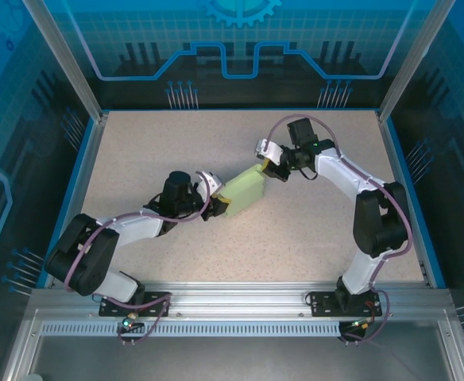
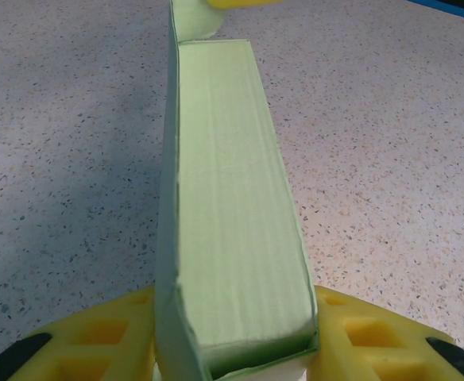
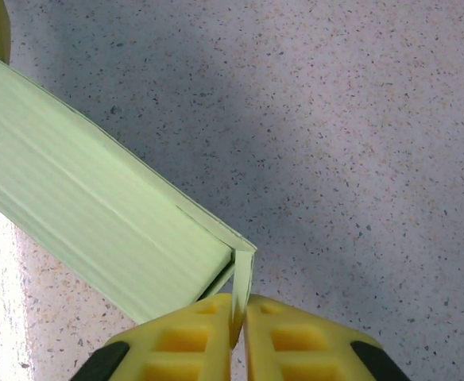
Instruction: Fold the paper box
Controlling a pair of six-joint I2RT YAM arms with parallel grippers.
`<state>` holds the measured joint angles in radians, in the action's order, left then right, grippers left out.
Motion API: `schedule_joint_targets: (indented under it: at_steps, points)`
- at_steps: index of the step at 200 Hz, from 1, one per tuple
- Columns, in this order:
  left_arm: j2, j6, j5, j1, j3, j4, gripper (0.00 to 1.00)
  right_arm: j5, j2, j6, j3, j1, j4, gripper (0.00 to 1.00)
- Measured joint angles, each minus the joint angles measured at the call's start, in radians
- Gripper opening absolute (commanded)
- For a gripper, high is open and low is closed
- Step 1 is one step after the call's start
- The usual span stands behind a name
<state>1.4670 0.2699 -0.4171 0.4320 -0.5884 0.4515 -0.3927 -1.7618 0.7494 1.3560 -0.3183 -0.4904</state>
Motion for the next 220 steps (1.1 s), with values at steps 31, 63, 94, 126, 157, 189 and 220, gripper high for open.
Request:
schedule_joint_targets:
  at_steps: [31,63,94,126,157,189,220]
  points:
    - [0.000,0.000,0.000,0.000,0.000,0.000,0.29,0.018,0.000,0.000,0.008,-0.003,-0.007,0.06]
    - [0.000,-0.001,0.001,0.000,-0.003,0.000,0.29,0.047,0.000,-0.032,0.024,-0.014,-0.027,0.03]
    - [0.001,-0.002,0.013,0.000,-0.006,0.003,0.29,0.122,0.002,-0.137,0.055,-0.044,-0.055,0.01]
    - [0.016,-0.001,0.028,0.007,-0.010,0.010,0.30,0.232,0.020,-0.299,0.060,-0.084,-0.093,0.01]
    - [0.050,0.010,0.028,0.026,-0.028,0.032,0.31,0.341,0.047,-0.464,0.057,-0.113,-0.128,0.00]
    - [0.079,0.022,0.026,0.037,-0.029,0.072,0.31,0.421,0.094,-0.596,0.006,-0.138,-0.129,0.00]
    - [0.101,0.025,0.023,0.040,-0.032,0.087,0.31,0.470,0.118,-0.650,-0.047,-0.151,-0.106,0.00]
